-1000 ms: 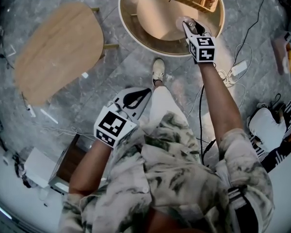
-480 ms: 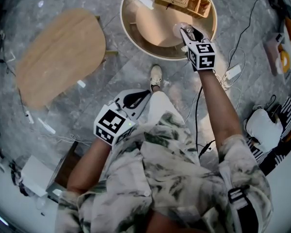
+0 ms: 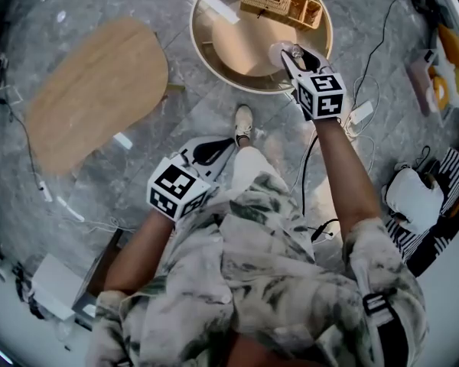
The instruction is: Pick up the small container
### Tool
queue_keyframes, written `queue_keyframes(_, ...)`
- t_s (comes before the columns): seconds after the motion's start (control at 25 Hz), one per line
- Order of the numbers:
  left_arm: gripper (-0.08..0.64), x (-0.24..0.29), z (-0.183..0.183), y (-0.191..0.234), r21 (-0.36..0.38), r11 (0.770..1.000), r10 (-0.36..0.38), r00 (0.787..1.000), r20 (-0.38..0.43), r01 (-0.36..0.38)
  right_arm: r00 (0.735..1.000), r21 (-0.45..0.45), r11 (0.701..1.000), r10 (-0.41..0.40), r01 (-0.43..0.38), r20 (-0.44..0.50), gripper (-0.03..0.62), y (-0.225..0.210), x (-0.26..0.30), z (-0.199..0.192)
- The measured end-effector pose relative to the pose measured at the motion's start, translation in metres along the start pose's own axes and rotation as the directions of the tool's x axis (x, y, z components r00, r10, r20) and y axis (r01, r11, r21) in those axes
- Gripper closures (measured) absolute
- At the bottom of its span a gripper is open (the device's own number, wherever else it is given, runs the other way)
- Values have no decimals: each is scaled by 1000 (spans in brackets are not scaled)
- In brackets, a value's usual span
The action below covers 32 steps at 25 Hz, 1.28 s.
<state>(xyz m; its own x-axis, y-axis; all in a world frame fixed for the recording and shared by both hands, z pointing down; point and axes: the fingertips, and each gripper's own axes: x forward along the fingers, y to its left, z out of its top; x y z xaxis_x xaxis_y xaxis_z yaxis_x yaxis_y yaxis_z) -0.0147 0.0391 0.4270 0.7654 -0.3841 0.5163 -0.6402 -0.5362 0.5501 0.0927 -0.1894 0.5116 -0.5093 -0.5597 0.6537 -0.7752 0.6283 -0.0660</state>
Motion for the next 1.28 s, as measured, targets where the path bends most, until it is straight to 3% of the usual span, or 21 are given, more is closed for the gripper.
queue_keyframes(0.32, 538, -23, -4, -17, 27, 999, -21, 1000, 8, 21, 1000, -17, 1000, -1, 1, 30, 434, 28, -46, 26)
queue_keyframes(0.84, 538, -48, -25, -51, 135, 989, -61, 998, -27, 64, 999, -33, 999, 2, -1, 37, 434, 74, -118, 42)
queue_keyframes(1.28, 538, -68, -42, -75, 139, 987, -78, 997, -17, 80, 999, -44, 999, 3, -1, 45, 434, 108, -169, 38)
